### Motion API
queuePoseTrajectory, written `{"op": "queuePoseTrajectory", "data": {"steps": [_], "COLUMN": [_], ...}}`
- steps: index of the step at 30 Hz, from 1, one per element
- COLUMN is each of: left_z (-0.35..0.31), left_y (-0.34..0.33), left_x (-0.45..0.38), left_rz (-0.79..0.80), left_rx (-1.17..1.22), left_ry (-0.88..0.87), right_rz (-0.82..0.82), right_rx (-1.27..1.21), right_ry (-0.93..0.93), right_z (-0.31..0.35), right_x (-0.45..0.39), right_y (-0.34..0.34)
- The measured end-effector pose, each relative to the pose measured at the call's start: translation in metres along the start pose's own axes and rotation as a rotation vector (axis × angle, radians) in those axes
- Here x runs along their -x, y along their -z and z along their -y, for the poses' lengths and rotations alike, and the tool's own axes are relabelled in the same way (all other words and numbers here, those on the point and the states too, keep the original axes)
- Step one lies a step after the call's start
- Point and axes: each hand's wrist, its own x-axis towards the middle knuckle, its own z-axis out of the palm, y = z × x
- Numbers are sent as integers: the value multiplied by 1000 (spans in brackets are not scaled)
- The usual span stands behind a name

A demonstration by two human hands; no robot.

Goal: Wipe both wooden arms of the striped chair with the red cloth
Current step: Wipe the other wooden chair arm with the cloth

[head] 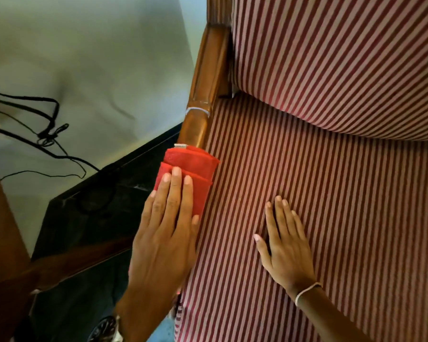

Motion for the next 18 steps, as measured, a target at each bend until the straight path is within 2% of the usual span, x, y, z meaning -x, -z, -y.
{"op": "queuePoseTrajectory", "data": {"steps": [4,8,10,12,16,18], "left_z": [-2,-17,-17,-10,-3,1], "left_y": [6,24,24,16,8,7], "left_x": [-57,-164,-178,-147,-23,1], "left_rz": [-21,-140,-160,-134,37,99], "left_rx": [35,98,85,92,39,31], "left_ry": [-21,-32,-14,-8,-43,-60], "right_rz": [6,24,38,33,9,-8], "right_rx": [34,60,60,53,45,40], "right_ry": [-15,-11,-2,0,-1,-18], "right_z": [1,0,0,0,0,-2], "right_x": [-2,-4,-3,-1,1,-2], "right_y": [-4,0,-1,-3,-7,-9]}}
